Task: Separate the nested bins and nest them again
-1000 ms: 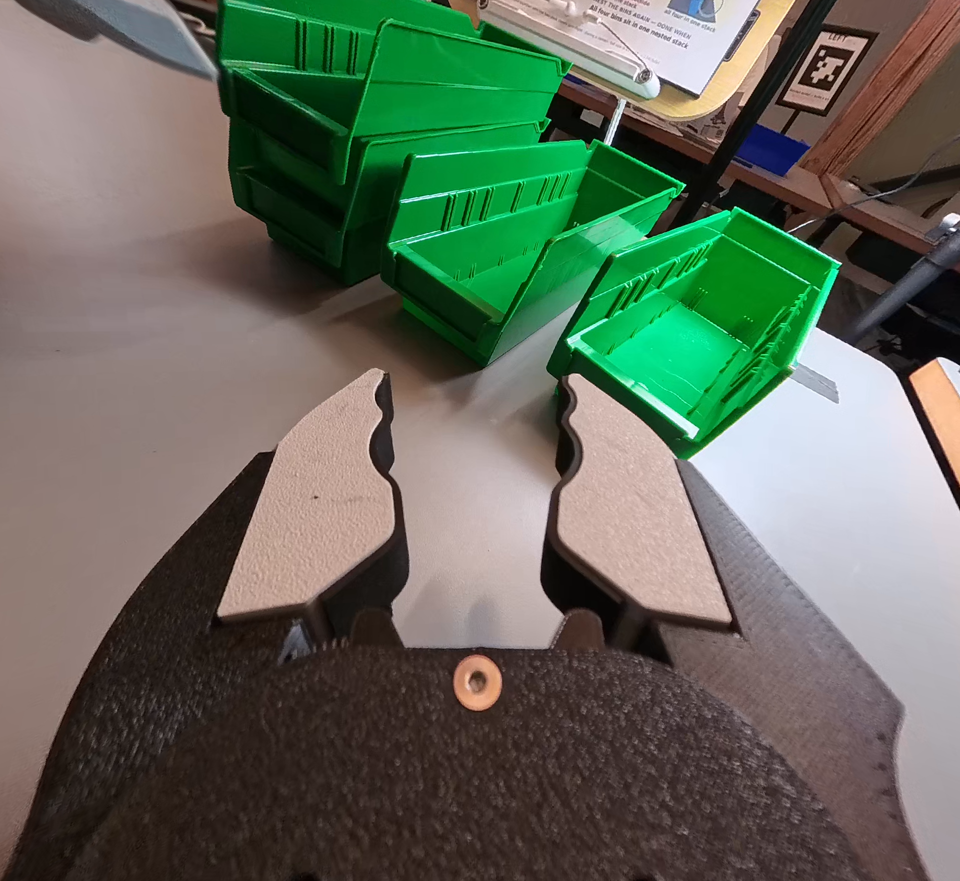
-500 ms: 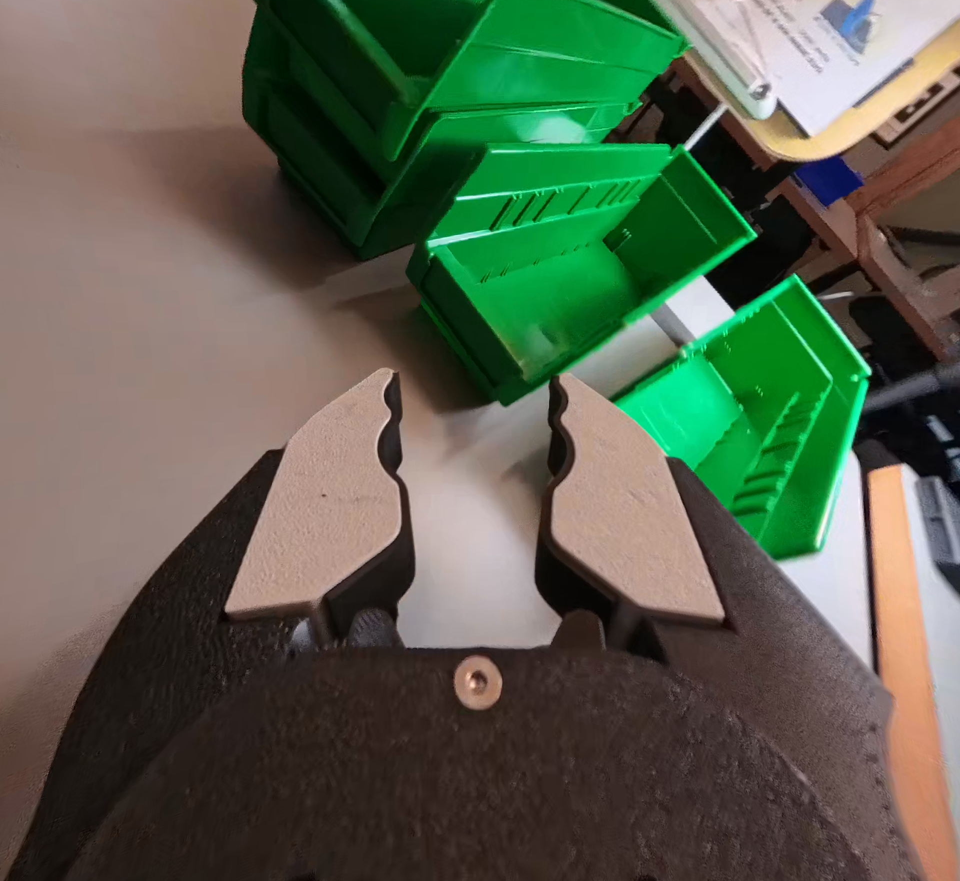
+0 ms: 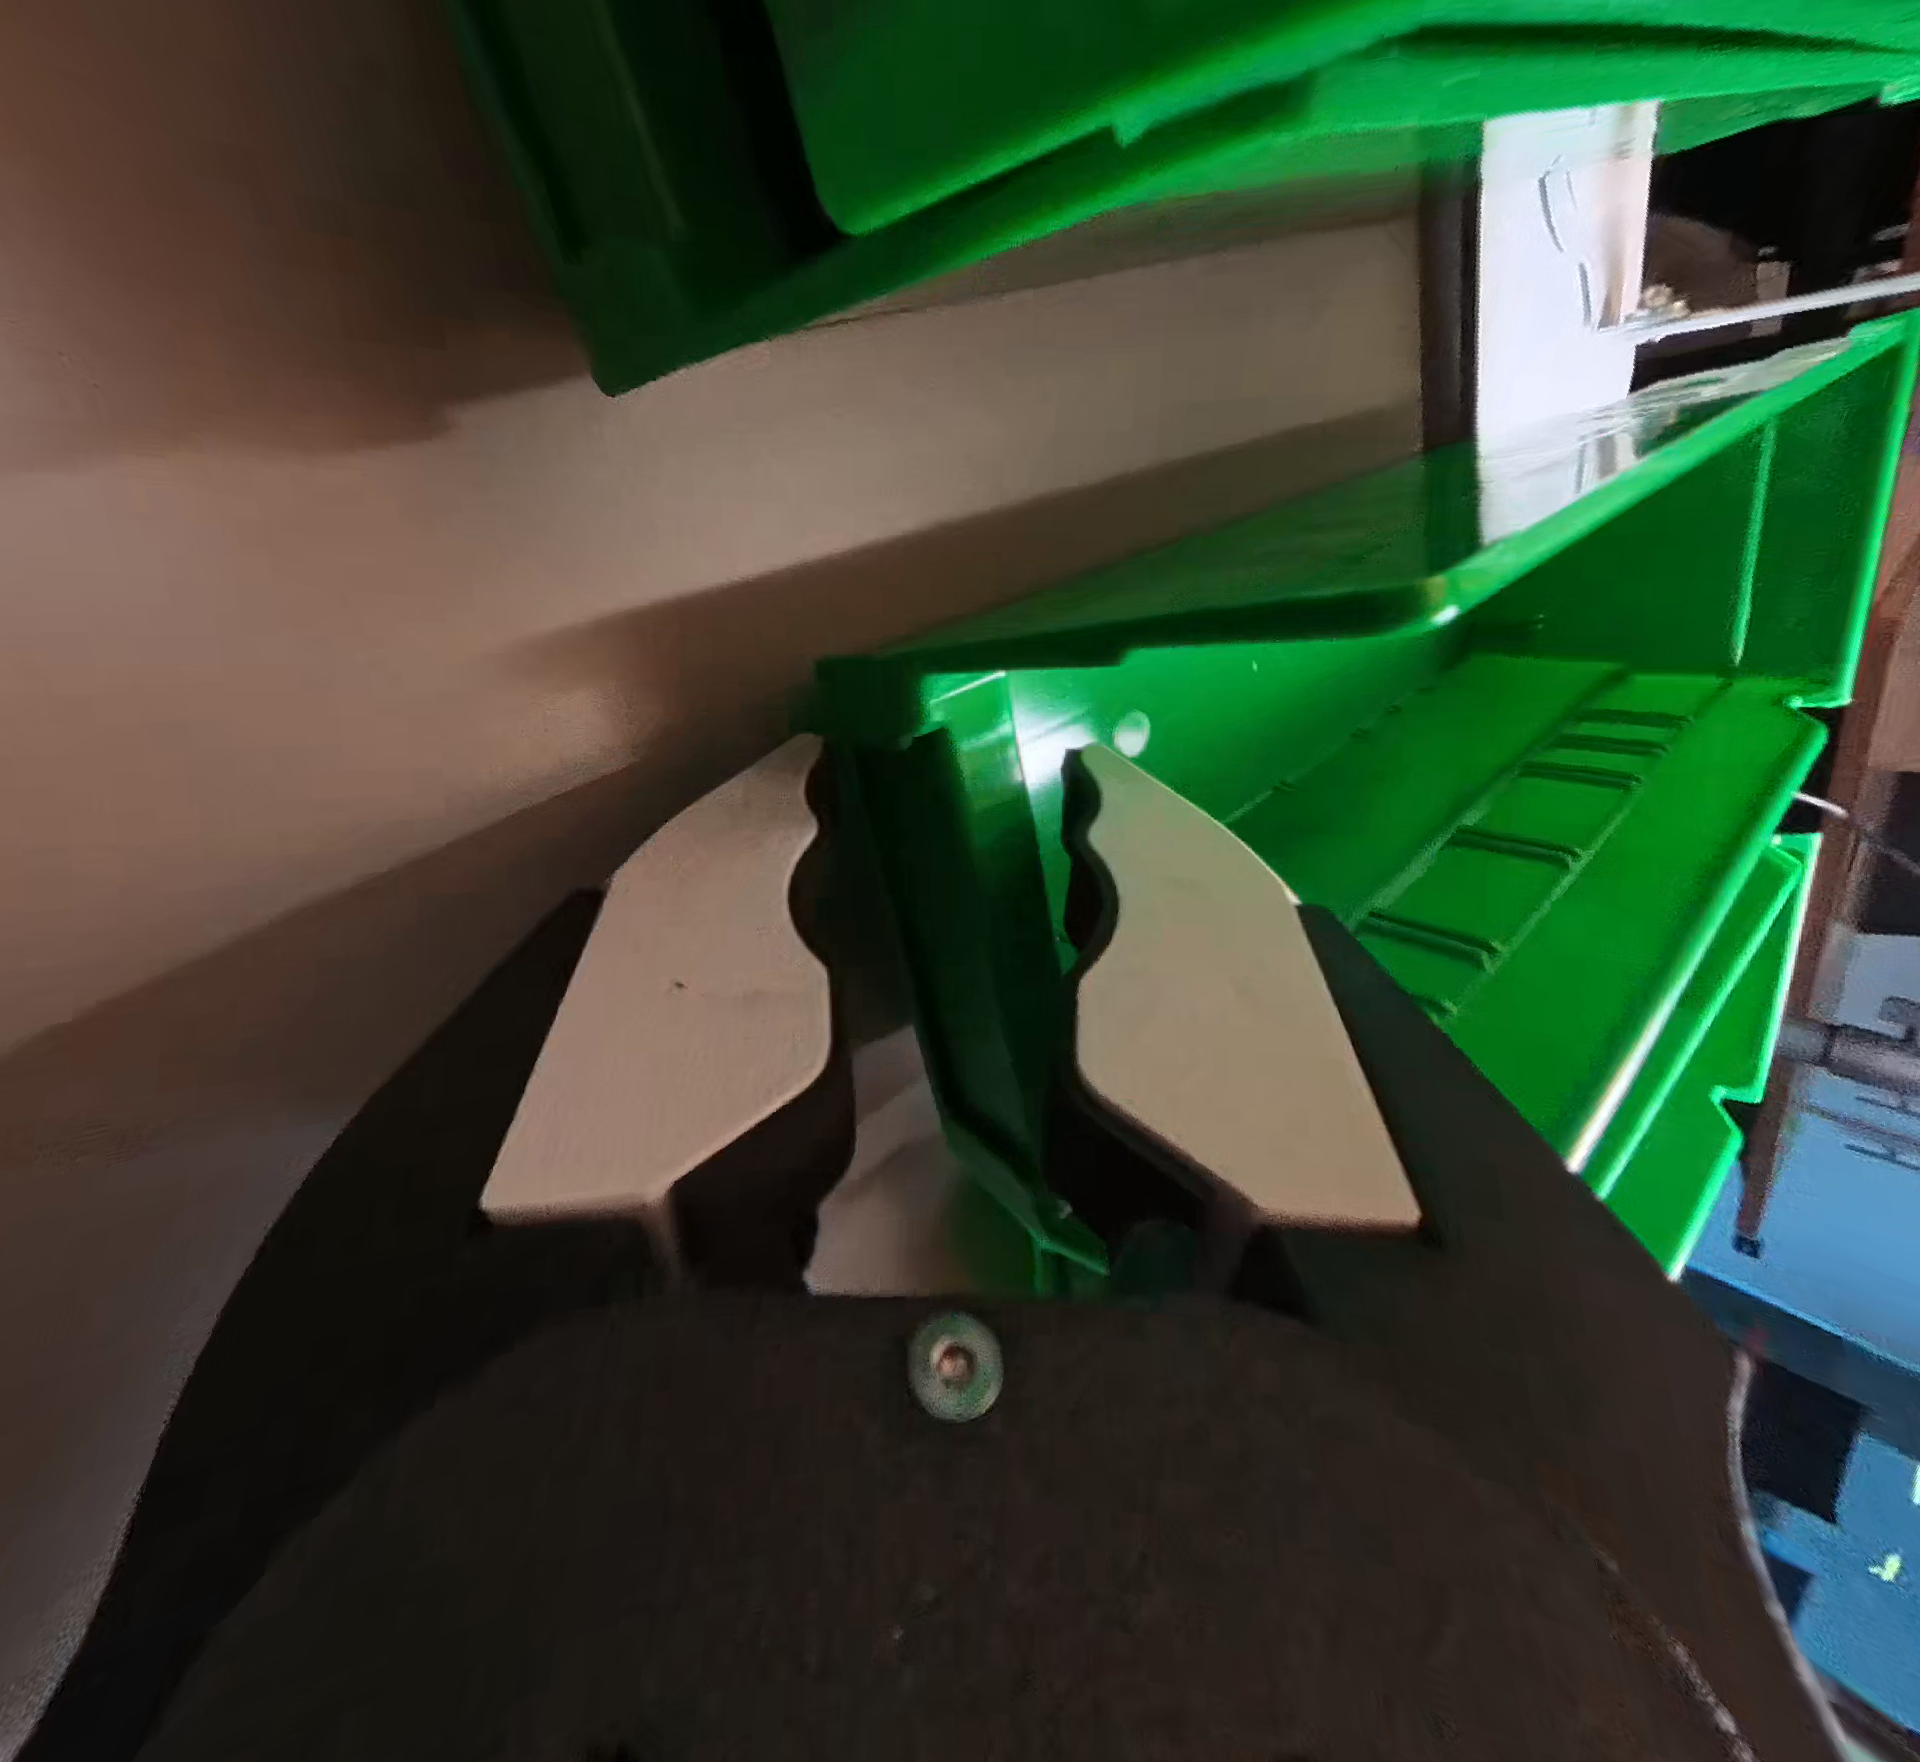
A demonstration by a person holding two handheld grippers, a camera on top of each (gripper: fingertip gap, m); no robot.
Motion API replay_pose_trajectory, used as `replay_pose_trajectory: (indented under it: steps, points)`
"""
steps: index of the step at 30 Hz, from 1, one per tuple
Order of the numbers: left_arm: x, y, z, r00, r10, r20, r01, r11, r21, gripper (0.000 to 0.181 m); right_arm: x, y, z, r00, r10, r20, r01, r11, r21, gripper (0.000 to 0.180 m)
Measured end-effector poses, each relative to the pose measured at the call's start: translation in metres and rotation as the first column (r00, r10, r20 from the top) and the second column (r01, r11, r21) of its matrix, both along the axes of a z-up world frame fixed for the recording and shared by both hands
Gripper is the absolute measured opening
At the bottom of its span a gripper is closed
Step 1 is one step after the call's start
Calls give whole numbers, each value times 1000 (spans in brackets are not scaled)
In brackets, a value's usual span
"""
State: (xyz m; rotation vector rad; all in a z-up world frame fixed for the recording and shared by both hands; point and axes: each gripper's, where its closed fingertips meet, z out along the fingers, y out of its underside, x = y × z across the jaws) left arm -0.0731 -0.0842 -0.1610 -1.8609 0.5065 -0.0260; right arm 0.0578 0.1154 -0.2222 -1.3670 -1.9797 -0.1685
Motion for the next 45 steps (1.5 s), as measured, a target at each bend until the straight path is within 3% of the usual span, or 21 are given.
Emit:
replay_pose_trajectory:
  steps: [3, 7, 15, 20, 23, 32, 45]
  points:
    - [2, -2, 3, 1000, -6, -8, 6, 1000, 11, 46, 3, -1, 0, 996, 62, 67, -66, 996, 60, 30]
    - [4, -5, 1, 1000, -21, 13, 21, 1000, -6, 45, 6, -19, 17, 997, 76, 22, -77, 995, 55, 28]
    - [6, -4, -1, 998, -23, 52, 24, 999, -23, 44, 11, -34, 100, 995, 93, -37, -87, 987, 137, 28]
    - [5, -4, 6, 997, -13, 81, 12, 1000, 4, 47, -17, -38, 165, 987, 156, -43, -141, 961, 239, 28]
    - [2, -4, 11, 994, 1, 105, -3, 1000, 19, 47, -44, -44, 187, 982, 184, -27, -171, 947, 271, 27]
    - [-3, -6, 16, 993, 13, 117, -18, 999, 40, 46, -105, -59, 155, 967, 251, 44, -254, 942, 221, 28]
    - [-5, -6, 15, 993, 15, 114, -19, 999, 35, 46, -105, -71, 124, 952, 292, 96, -304, 942, 143, 28]
